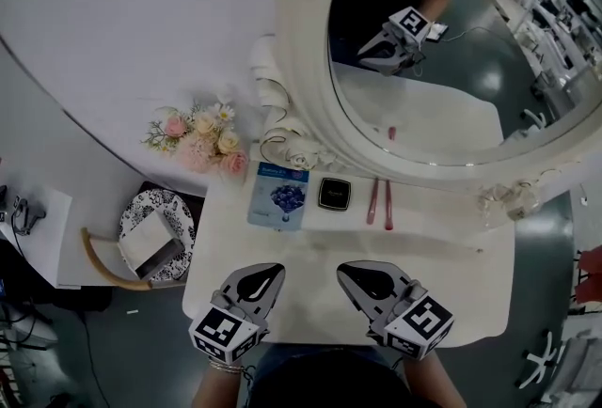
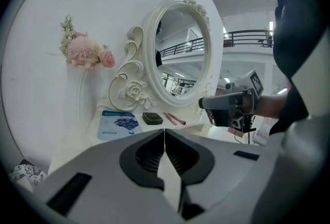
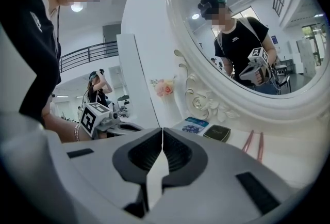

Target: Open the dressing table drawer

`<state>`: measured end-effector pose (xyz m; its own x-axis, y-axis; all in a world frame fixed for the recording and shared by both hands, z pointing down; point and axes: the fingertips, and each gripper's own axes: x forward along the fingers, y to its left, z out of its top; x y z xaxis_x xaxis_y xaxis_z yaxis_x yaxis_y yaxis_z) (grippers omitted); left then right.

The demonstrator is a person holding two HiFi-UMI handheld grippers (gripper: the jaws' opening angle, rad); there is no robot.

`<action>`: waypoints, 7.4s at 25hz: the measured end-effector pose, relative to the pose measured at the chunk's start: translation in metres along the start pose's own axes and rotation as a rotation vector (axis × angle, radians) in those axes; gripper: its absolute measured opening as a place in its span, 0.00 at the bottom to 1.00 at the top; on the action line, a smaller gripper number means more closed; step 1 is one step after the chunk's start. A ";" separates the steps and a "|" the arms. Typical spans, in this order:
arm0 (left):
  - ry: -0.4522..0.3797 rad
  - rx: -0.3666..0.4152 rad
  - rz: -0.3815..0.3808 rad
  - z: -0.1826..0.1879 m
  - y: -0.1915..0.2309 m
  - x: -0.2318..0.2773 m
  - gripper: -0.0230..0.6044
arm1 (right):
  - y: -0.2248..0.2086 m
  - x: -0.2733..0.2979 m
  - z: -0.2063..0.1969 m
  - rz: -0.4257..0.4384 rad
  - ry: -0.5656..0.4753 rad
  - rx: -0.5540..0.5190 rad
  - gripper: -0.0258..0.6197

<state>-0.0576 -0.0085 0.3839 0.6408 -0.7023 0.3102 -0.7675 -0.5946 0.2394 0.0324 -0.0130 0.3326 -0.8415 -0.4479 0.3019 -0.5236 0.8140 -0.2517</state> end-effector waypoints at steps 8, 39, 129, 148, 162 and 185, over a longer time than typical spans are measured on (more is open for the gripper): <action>0.008 -0.032 -0.004 -0.010 0.020 0.009 0.07 | -0.008 0.017 -0.009 -0.006 0.027 0.044 0.07; 0.108 -0.064 -0.036 -0.065 0.060 0.032 0.07 | -0.004 0.054 -0.053 -0.006 0.049 0.133 0.07; 0.242 -0.032 0.029 -0.100 0.073 0.058 0.19 | 0.015 0.041 -0.074 -0.057 0.045 0.193 0.07; 0.266 -0.039 0.029 -0.109 0.063 0.045 0.19 | 0.021 0.042 -0.078 -0.032 0.055 0.184 0.07; 0.270 -0.059 0.038 -0.115 0.055 0.037 0.19 | 0.022 0.041 -0.076 -0.013 0.048 0.187 0.07; 0.243 -0.087 0.057 -0.116 0.053 0.025 0.25 | 0.023 0.044 -0.071 -0.017 0.023 0.186 0.07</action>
<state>-0.0846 -0.0121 0.5105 0.5821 -0.6128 0.5345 -0.8073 -0.5140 0.2900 -0.0074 0.0126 0.4050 -0.8301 -0.4511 0.3279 -0.5553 0.7229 -0.4112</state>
